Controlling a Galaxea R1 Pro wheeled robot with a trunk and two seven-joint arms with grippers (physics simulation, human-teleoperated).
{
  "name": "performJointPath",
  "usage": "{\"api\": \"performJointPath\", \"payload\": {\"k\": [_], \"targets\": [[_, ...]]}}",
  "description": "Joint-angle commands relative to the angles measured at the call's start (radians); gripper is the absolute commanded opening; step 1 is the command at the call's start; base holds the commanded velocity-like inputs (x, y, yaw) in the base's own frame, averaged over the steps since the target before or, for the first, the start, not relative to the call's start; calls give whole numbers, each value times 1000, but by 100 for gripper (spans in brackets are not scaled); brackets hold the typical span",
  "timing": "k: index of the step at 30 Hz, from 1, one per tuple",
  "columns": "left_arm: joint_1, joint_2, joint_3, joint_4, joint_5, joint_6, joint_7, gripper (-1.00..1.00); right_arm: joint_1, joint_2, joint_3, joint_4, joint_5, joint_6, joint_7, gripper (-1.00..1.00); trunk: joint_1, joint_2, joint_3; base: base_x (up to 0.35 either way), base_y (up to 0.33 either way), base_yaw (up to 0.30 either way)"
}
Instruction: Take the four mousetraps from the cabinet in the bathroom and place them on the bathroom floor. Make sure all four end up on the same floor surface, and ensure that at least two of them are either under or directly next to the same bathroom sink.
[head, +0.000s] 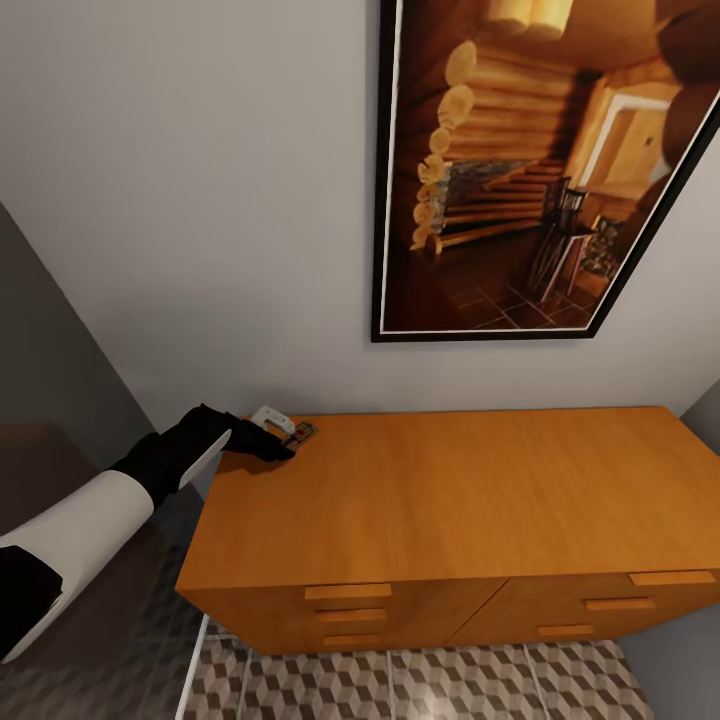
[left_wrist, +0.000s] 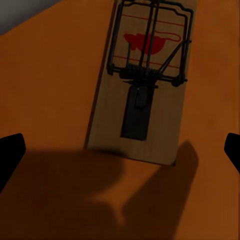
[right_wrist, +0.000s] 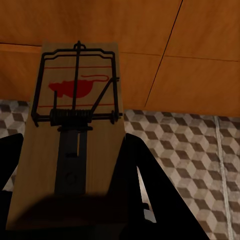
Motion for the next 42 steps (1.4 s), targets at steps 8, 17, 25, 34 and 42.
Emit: {"api": "performJointPath", "payload": {"k": [8,17,25,34,42], "targets": [[-1,1,-3,-21,4,5,1,100,-1,0,9,1,-12,-4,-2,-100,1,-2,-2,0,0,0],[-1,1,-2,-37,4,7,1,100,-1,0,9,1,-12,-4,-2,-100,1,-2,-2,0,0,0],[-1,1,-4,-38,4,7,1,100,-1,0,9,1,-12,-4,-2,-100,1,-2,-2,0,0,0],[-1,1,-4,-38,4,7,1,100,-1,0,9,1,-12,-4,-2,-100,1,-2,-2,0,0,0],[-1,-3,-4,-38,4,7,1,100,-1,0,9,1,-12,-4,-2,-100,1,-2,-2,0,0,0]]}}
